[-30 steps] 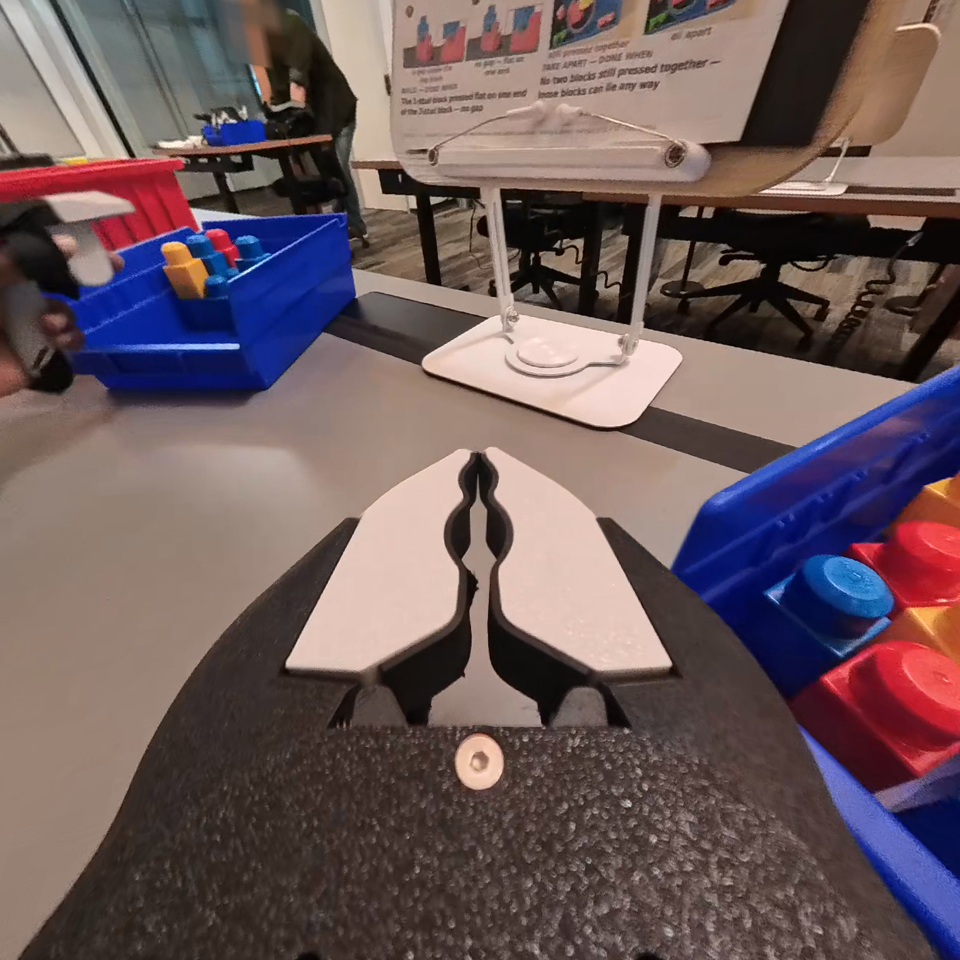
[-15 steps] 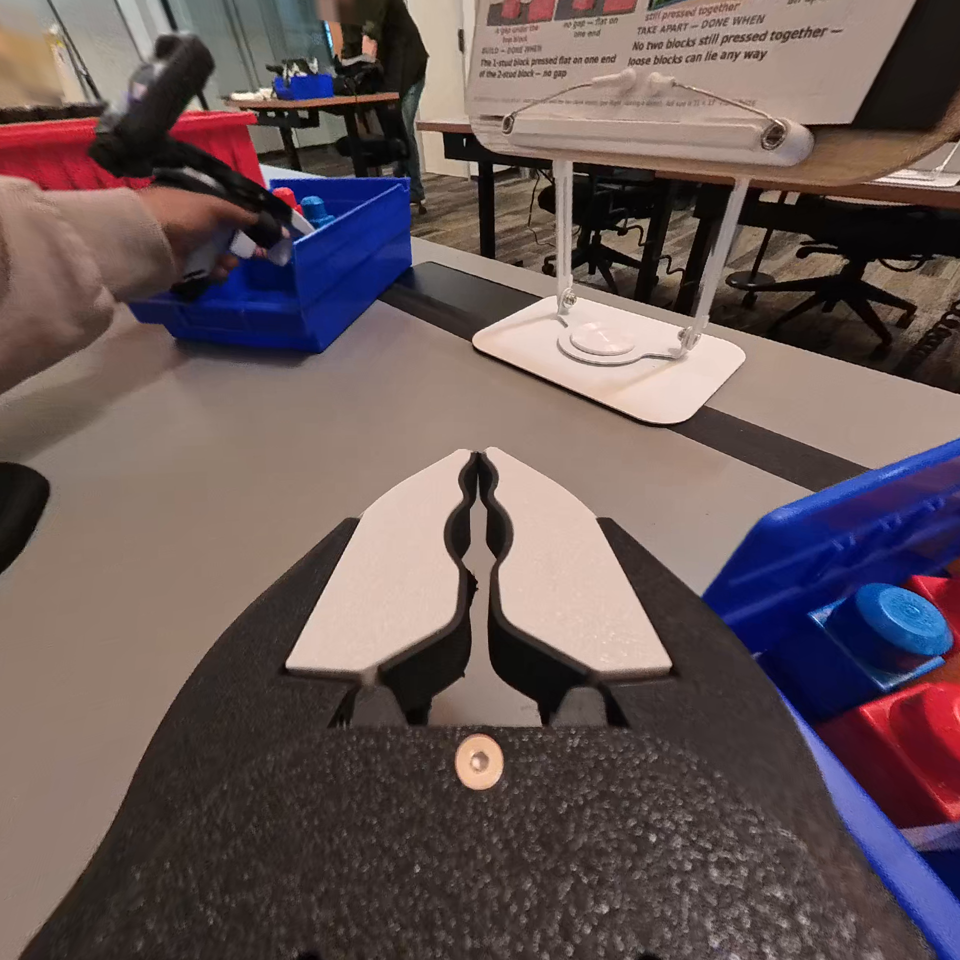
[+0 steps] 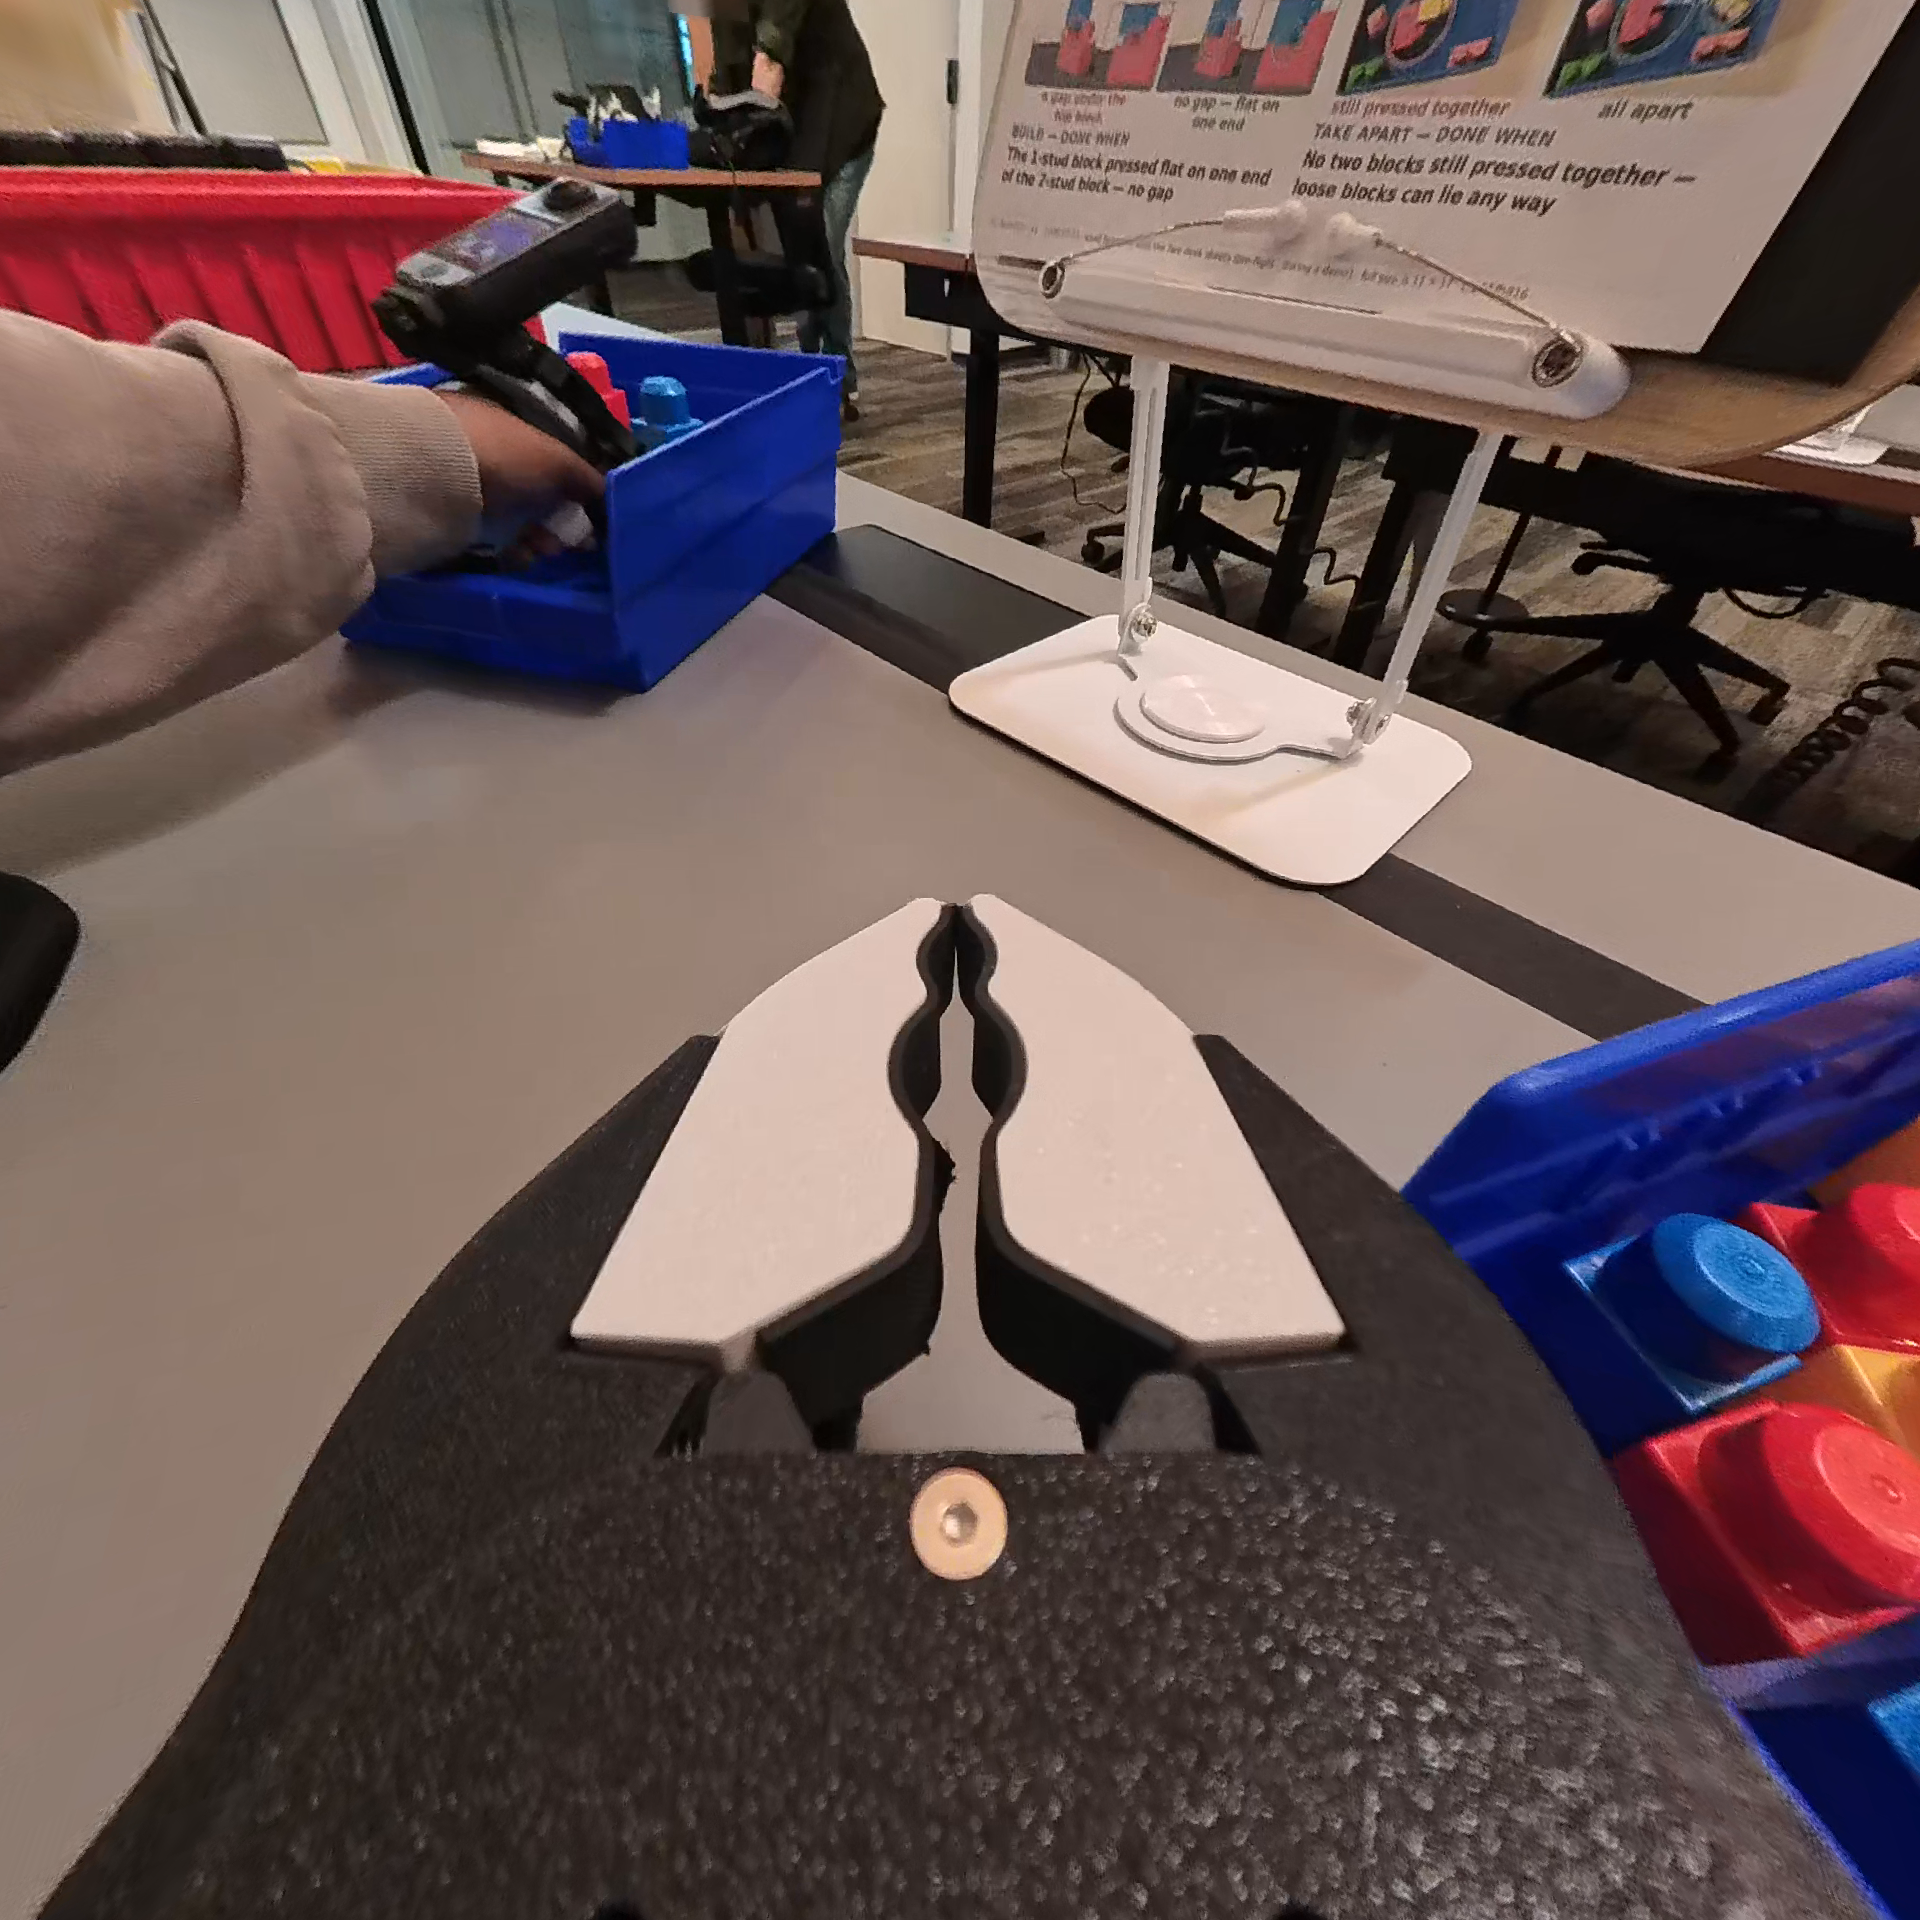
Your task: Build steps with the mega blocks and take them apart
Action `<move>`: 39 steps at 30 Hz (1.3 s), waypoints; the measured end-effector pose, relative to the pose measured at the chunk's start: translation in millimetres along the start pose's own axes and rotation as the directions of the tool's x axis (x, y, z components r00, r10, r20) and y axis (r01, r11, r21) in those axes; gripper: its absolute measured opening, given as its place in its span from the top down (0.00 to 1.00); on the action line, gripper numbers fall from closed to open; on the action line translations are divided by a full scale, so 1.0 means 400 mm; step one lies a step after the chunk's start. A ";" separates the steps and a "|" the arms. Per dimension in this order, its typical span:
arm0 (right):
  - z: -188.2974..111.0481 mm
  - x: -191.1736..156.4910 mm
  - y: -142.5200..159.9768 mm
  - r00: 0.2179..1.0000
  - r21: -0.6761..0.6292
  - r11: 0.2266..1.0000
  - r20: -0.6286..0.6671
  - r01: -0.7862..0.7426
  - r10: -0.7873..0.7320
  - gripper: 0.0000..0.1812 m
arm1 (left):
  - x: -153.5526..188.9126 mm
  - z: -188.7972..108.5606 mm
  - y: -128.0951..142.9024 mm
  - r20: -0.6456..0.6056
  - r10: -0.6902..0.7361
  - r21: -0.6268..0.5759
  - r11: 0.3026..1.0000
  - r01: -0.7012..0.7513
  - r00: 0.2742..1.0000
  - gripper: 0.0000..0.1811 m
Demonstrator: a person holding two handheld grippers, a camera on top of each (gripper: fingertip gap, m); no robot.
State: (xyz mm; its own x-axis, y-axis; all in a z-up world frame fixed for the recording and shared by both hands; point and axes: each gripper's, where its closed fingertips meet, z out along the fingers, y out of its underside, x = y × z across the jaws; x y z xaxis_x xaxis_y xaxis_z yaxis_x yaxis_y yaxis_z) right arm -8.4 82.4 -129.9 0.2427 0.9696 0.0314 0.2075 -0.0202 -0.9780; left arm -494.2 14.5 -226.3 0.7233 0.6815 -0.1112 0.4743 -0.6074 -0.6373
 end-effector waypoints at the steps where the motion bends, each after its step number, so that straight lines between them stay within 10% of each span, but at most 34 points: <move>1: -0.001 0.003 -0.002 1.000 0.003 1.000 -0.002 -0.001 0.001 1.00 | 0.002 -0.008 -0.008 -0.006 0.003 0.017 1.000 -0.003 1.000 0.78; 6: -0.006 0.009 -0.008 1.000 0.017 1.000 -0.005 -0.007 0.007 1.00 | 0.026 -0.123 -0.103 -0.045 0.094 0.216 0.973 -0.082 0.995 0.78; 13: -0.007 -0.006 -0.015 1.000 0.041 0.999 0.012 0.016 -0.017 1.00 | 0.226 -0.483 -0.159 -0.226 0.398 0.551 0.805 -0.221 0.889 0.79; 19: -0.007 -0.013 -0.017 0.999 0.057 0.998 0.029 0.017 -0.018 1.00 | 0.527 -0.730 0.105 -0.416 0.704 0.680 0.661 -0.317 0.576 0.79; 25: -0.034 -0.046 -0.058 0.990 0.173 0.985 0.138 0.003 -0.027 1.00 | 0.716 -0.775 0.387 -0.554 0.786 0.684 0.617 -0.388 0.274 0.79; 39: -0.105 -0.292 0.009 0.759 0.016 0.979 0.628 0.204 -0.169 0.81 | 0.767 -0.720 0.664 -0.568 0.810 0.707 0.393 -0.588 -0.142 0.79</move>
State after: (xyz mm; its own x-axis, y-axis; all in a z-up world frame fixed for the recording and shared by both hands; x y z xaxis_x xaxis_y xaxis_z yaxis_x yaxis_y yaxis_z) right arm 3.7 -41.2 -128.6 -0.4461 0.8930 0.0592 0.2369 0.1817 -0.9544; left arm -1.5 -55.3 -210.1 0.5665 -0.8213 -0.0673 -0.5939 -0.3503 -0.7243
